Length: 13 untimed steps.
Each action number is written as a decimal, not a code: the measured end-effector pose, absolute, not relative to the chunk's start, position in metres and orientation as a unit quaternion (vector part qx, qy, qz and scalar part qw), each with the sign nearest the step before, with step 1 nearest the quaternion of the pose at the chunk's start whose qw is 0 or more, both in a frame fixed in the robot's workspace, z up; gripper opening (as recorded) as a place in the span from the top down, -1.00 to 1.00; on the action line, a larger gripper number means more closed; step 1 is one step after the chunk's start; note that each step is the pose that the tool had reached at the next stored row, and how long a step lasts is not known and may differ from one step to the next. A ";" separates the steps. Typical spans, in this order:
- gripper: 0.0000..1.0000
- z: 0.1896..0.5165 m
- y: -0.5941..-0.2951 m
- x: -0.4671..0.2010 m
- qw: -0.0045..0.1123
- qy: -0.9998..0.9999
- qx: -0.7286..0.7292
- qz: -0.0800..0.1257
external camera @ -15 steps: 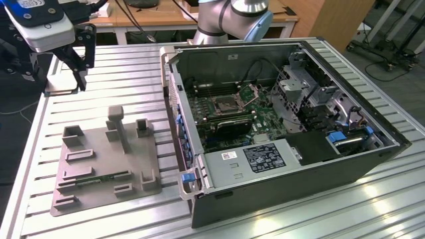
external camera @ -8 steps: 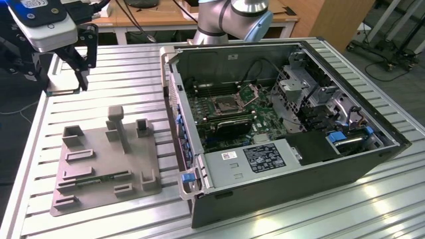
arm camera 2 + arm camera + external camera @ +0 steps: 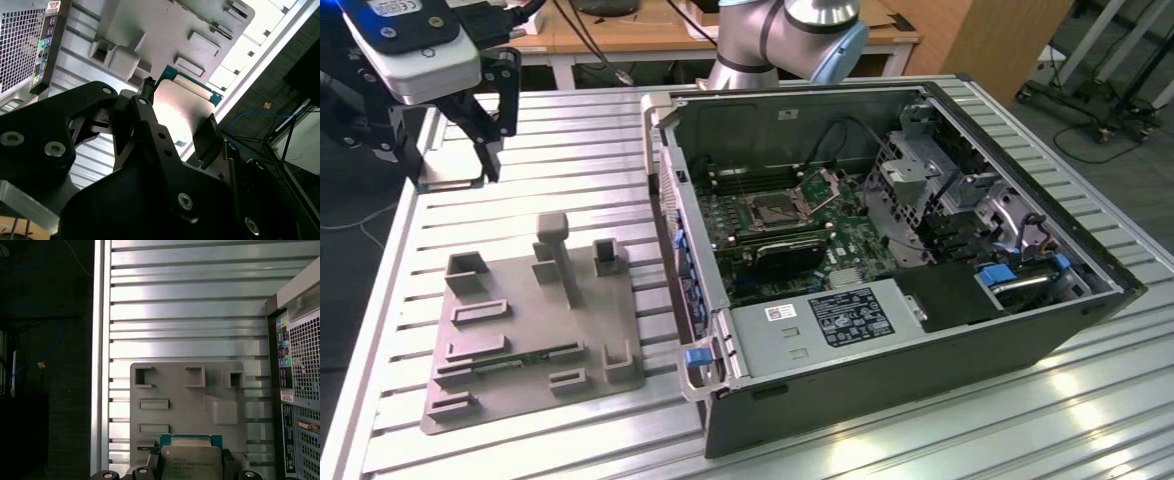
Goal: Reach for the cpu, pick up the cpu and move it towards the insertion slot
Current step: 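Pick up the cpu and move it towards the insertion slot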
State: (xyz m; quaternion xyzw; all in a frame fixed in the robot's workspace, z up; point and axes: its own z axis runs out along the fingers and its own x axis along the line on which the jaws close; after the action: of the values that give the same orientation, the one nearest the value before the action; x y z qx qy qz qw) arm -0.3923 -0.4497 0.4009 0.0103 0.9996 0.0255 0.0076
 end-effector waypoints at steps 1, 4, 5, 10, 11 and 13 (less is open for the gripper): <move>-0.10 0.401 -0.450 -0.392 0.008 1.000 0.010 0.025; -0.10 0.401 -0.450 -0.391 0.008 1.000 0.010 0.025; -0.10 0.401 -0.450 -0.391 0.008 1.000 0.010 0.025; -0.10 0.401 -0.450 -0.390 0.008 1.000 0.010 0.026; -0.10 0.401 -0.450 -0.389 0.008 1.000 0.010 0.026; -0.10 0.401 -0.450 -0.389 0.008 1.000 0.010 0.025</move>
State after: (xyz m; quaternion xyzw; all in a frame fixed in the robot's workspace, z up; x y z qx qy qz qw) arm -0.3888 -0.4497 0.4008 0.0103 0.9996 0.0255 0.0079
